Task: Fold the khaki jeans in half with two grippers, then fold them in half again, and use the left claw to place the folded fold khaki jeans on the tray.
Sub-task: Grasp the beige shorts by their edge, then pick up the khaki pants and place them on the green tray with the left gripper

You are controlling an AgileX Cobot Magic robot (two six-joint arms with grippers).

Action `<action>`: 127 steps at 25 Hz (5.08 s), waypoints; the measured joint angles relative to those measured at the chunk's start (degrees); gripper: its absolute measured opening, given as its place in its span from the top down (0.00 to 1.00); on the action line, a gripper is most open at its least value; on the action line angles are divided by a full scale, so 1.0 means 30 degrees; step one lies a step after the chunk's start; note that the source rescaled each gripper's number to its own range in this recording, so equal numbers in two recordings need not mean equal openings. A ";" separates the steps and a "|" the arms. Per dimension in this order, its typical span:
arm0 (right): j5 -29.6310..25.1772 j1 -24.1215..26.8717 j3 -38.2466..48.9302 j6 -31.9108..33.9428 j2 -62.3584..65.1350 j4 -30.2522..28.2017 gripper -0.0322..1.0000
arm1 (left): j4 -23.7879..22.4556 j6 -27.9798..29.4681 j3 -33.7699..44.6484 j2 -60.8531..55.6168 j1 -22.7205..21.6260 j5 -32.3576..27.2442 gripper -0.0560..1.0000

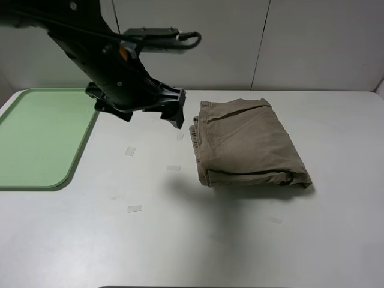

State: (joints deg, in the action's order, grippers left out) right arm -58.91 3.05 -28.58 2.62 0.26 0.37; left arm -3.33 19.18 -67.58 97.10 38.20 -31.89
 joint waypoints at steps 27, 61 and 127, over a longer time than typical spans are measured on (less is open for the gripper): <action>0.0000 0.0000 0.0000 0.0000 0.0000 0.0000 0.00 | 0.4689 0.1364 -0.5191 0.9514 0.0334 0.4589 0.00; 0.0000 0.0000 0.0000 0.0000 0.0000 0.0086 0.00 | 0.4308 0.3136 -1.0659 1.3477 0.0925 0.1711 0.56; 0.0000 0.0000 0.0000 0.0000 0.0038 0.0165 0.00 | -0.0464 -0.8680 -1.1328 0.8290 -1.4143 -1.0013 0.76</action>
State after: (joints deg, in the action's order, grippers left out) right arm -58.91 3.05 -28.58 2.62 0.37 0.87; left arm -4.72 -6.86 -101.57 121.97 -4.23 -61.93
